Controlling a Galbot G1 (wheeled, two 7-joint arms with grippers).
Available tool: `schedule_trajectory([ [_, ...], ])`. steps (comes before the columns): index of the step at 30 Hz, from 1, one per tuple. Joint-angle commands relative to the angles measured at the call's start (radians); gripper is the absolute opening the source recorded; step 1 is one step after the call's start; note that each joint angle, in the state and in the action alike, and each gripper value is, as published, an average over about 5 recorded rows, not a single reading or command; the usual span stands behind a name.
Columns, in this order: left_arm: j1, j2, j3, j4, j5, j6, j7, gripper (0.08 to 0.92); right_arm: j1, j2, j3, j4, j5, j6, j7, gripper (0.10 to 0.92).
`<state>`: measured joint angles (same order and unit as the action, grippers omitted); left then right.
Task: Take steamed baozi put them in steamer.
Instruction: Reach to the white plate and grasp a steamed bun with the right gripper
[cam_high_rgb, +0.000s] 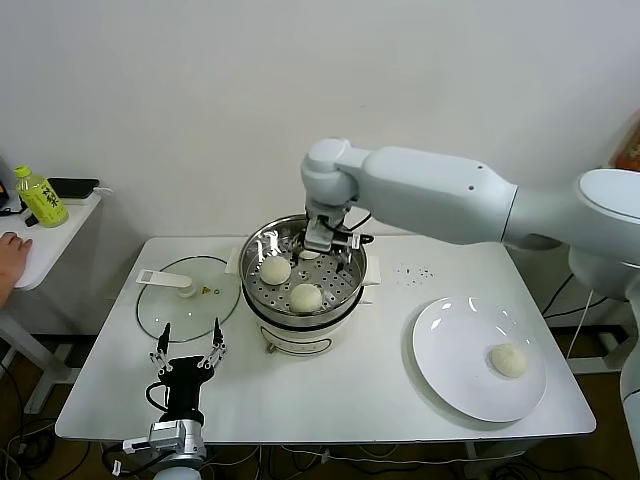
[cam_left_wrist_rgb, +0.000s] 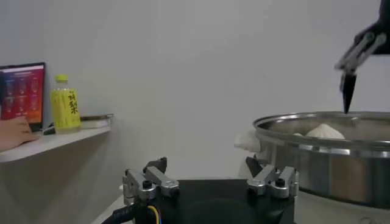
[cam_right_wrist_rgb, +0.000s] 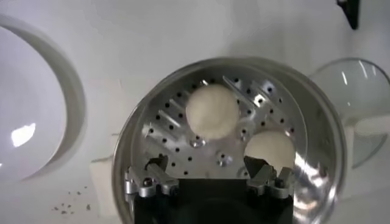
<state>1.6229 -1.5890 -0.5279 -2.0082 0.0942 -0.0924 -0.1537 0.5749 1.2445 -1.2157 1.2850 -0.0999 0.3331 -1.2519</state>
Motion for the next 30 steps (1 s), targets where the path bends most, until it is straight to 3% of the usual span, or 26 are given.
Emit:
schedule_trajectory([
  [1, -0.003, 0.001, 0.001, 0.002, 0.0, 0.001, 0.0, 0.823, 0.161, -0.13, -0.026, -0.058, 0.21, -0.111, -0.001, 0.823],
  [9, -0.009, 0.002, 0.008, 0.011, 0.0, 0.0, -0.001, 0.823, 0.261, -0.328, -0.17, -0.056, 0.429, -0.288, 0.076, 0.823],
  [15, -0.014, 0.003, 0.017, 0.017, 0.002, 0.001, -0.002, 0.823, 0.302, -0.522, -0.266, 0.076, 0.542, -0.446, 0.118, 0.823],
  [23, 0.0, 0.008, 0.024, -0.013, 0.028, -0.009, -0.002, 0.823, 0.229, -0.746, -0.287, 0.183, 0.446, -0.534, 0.153, 0.823],
  [30, 0.005, 0.01, 0.026, -0.034, 0.027, -0.006, -0.002, 0.823, -0.06, -0.884, -0.109, 0.189, 0.299, -0.602, 0.188, 0.823],
])
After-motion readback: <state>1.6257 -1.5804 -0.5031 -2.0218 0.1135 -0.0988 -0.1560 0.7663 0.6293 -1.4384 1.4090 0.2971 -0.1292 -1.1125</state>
